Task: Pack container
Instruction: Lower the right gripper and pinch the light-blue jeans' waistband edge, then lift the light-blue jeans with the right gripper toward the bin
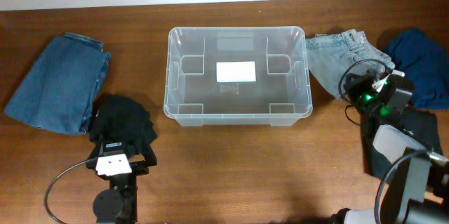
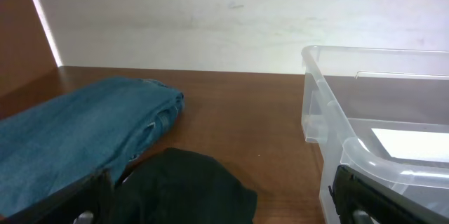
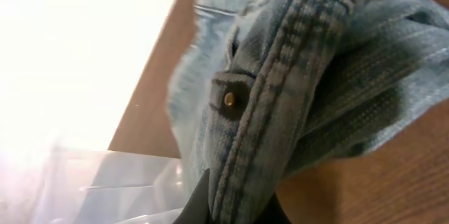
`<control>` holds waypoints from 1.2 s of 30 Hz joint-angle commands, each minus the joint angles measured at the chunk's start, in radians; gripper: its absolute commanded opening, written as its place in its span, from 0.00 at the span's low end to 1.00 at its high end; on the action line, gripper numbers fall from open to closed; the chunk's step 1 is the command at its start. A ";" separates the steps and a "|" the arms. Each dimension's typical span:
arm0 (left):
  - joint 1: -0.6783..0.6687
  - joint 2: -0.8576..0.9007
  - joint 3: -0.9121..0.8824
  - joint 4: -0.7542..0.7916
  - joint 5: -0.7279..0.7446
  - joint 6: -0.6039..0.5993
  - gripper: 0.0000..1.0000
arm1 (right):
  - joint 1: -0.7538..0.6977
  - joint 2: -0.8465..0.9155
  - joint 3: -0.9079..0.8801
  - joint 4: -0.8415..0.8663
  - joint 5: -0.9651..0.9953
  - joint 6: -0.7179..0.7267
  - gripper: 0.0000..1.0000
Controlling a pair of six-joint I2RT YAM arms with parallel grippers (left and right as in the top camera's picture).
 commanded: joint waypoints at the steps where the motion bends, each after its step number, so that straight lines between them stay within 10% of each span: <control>1: -0.002 -0.007 -0.002 -0.004 -0.003 0.012 0.99 | 0.010 -0.074 0.021 0.015 -0.022 -0.030 0.04; 36: -0.002 -0.007 -0.002 -0.004 -0.003 0.012 0.99 | 0.167 -0.363 0.676 -0.505 -0.114 -0.228 0.04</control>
